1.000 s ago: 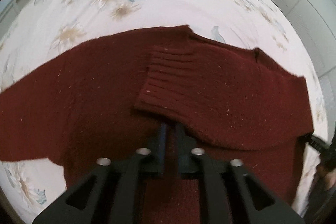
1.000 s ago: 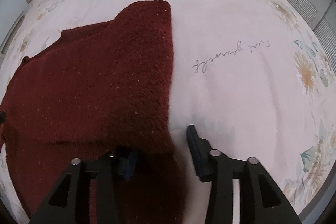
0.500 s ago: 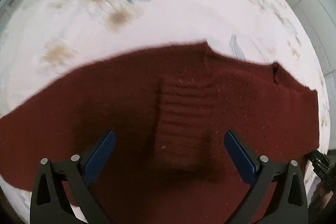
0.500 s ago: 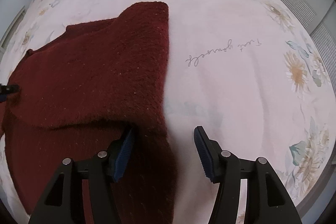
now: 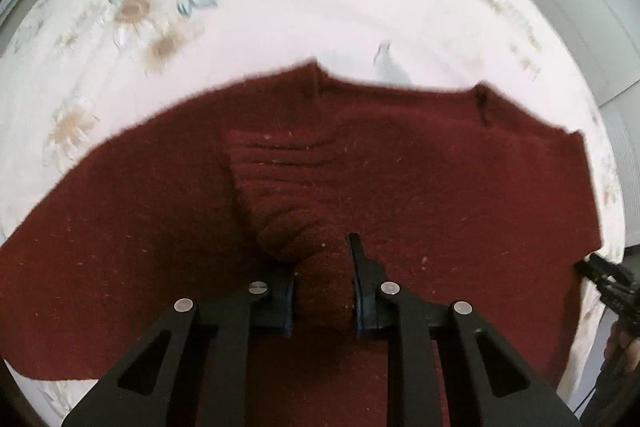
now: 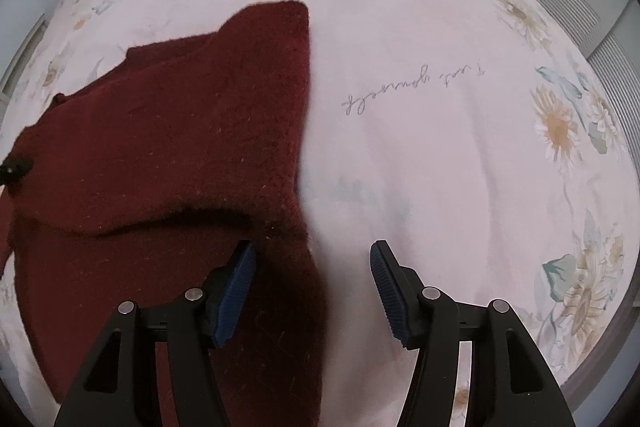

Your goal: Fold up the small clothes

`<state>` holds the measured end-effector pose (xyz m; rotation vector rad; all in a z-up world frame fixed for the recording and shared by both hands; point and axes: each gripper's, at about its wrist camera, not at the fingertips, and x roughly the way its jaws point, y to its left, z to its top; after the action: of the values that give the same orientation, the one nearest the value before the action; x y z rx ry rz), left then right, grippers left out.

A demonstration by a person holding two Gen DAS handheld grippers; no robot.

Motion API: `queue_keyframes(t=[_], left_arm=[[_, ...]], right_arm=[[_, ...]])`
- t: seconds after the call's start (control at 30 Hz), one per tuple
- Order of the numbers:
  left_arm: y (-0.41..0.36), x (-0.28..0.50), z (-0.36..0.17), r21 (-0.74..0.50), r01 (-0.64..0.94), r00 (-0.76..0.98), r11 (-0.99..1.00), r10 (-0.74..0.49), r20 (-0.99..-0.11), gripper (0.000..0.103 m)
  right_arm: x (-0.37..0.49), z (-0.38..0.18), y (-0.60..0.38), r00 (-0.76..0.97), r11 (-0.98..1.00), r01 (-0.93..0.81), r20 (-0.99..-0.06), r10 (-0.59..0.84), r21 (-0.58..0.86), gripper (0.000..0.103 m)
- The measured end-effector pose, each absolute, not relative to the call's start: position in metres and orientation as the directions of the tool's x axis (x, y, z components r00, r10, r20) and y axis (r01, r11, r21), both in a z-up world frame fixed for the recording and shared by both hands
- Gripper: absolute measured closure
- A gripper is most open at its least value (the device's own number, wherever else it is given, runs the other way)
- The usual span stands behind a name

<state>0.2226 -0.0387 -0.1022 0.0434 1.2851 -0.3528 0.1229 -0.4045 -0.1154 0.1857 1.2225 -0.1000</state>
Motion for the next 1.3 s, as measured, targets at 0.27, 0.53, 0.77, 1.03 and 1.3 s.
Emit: queue_keyframes(t=[0.27, 0.53, 0.77, 1.03, 1.3], left_arm=[[0.023, 0.201, -0.077, -0.156, 0.231, 0.315, 0.960, -0.225, -0.922, 0.085], [0.022, 0.206, -0.100, -0.144, 0.189, 0.276, 0.971, -0.193, -0.942, 0.085], [0.017, 0.207, -0.112, -0.122, 0.201, 0.290, 0.972, -0.178, -0.940, 0.085], [0.007, 0.199, -0.121, -0.110, 0.225, 0.287, 0.968, -0.174, -0.942, 0.084], [-0.002, 0.197, -0.126, -0.010, 0.218, 0.335, 0.976, -0.085, -0.938, 0.069]], right_arm=[[0.144, -0.103, -0.404, 0.355, 0.979, 0.174, -0.934, 0.040, 0.108, 0.034], [0.198, -0.127, -0.380, 0.331, 0.972, 0.157, -0.936, 0.117, 0.176, 0.034], [0.198, -0.129, -0.374, 0.358, 0.965, 0.160, -0.923, 0.138, 0.207, 0.086], [0.191, -0.136, -0.373, 0.358, 0.976, 0.179, -0.932, 0.053, 0.124, 0.087], [0.186, -0.118, -0.365, 0.396, 0.981, 0.156, -0.917, 0.045, 0.115, 0.066]])
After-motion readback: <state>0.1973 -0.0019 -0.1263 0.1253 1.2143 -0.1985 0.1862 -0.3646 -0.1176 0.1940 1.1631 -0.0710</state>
